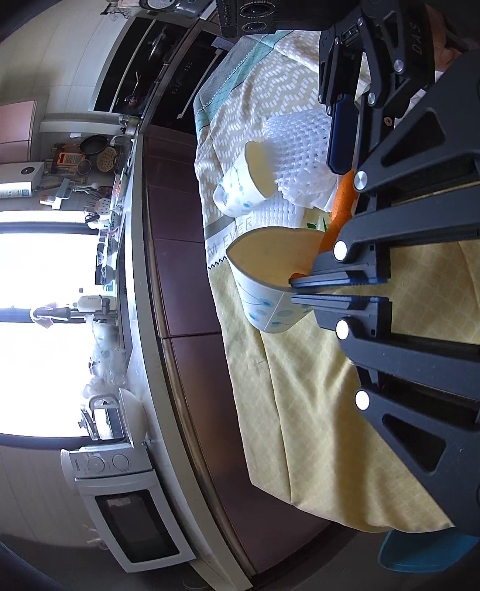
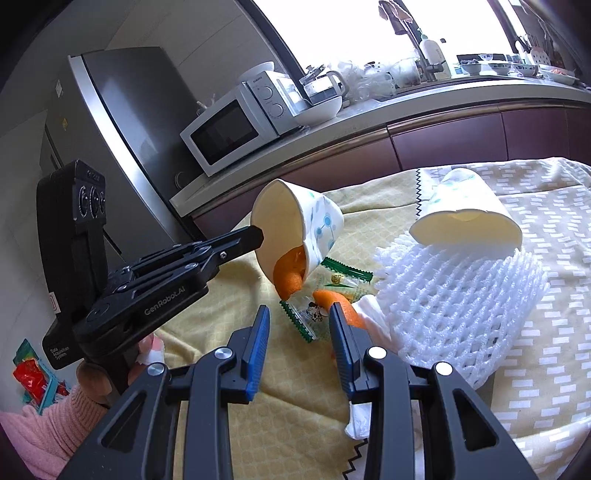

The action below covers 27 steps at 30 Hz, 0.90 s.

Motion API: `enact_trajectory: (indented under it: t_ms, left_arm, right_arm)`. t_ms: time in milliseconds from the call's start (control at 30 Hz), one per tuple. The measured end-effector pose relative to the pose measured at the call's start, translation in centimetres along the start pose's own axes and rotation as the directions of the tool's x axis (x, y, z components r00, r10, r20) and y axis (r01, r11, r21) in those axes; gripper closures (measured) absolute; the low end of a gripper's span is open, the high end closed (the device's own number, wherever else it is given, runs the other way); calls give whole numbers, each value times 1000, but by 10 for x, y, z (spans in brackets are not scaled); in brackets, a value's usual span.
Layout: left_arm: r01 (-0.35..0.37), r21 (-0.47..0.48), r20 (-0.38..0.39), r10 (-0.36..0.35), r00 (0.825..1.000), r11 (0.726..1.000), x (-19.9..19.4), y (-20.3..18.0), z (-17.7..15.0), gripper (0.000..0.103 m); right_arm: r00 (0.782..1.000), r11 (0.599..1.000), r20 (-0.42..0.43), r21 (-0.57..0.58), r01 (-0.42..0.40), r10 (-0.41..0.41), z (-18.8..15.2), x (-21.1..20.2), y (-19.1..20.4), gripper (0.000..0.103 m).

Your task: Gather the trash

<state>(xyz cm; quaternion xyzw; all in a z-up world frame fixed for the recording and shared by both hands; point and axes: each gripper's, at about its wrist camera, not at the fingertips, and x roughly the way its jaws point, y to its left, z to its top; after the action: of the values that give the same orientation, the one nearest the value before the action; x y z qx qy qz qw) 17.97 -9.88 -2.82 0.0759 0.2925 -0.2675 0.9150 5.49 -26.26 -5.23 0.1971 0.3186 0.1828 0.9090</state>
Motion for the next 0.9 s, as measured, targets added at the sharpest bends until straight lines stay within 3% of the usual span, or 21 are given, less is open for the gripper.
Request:
enact_trajectory:
  t_ms: [333,400,467,600,900]
  left_arm:
    - [-19,-50,1,19,1000,999,-24,13,-19,99]
    - [-27,-61,-6,27,1000,998,-26,17,-23,99]
    - [-39,-68,-7,39,999,997,-29,21,-27,99]
    - [-65,-76,-9,65,998,995,-37,26,-33,99]
    - [-128,-111,-8,128,992,986,-55,45,-43,99]
  right_arm:
    - [995,997,-63,-3,-78,78,6,38,24,71]
    - [994,996,-72,-14,-86,85,4,40,28,85]
    - [993,996,-79,-23,-89,87,3,42,31,89]
    - [992,994,-68,-31,-107,105,1,37,34,91]
    - [968,967,0,-32,-252,253,8,6,45,93]
